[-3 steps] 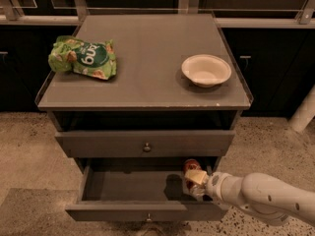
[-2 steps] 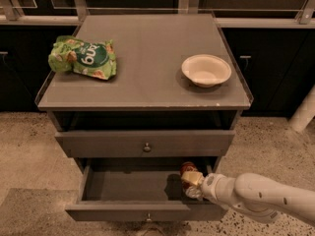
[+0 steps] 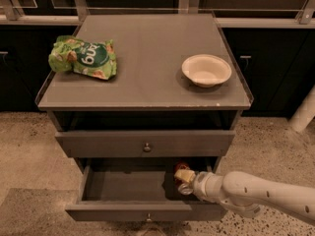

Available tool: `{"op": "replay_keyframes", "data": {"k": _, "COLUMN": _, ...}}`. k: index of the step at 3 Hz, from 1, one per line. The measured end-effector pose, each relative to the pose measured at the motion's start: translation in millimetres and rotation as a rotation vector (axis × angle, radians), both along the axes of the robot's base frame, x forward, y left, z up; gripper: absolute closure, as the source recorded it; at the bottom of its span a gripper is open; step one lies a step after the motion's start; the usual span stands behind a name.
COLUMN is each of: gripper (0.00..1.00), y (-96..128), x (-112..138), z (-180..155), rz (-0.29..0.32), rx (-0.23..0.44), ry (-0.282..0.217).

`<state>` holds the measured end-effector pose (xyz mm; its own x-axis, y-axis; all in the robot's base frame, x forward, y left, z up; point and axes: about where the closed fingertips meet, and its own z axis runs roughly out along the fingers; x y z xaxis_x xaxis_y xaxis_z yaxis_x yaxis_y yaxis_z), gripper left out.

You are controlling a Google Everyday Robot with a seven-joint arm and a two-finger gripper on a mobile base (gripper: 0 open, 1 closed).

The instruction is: Place coke can into middle drawer

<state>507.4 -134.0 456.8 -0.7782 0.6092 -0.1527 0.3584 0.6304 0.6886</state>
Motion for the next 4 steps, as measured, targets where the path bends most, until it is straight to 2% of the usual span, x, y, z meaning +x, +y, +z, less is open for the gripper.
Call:
{"op": "replay_keyframes", "data": {"k": 1, "gripper": 1.0, "y": 9.8, "x": 7.7, "z": -17.4, "rz": -0.008, "rx": 0.003, "ry": 0.007}}
{"op": "replay_keyframes", "data": {"k": 2, "gripper": 0.82, "y": 10.2, "x": 7.6, "z": -18.5, "rz": -0.008, "rx": 0.003, "ry": 0.008}}
{"op": "replay_keyframes", "data": {"k": 4, "gripper": 0.34, "y": 10.3, "x": 7.6, "z": -18.5, "rz": -0.008, "rx": 0.003, "ry": 0.008}}
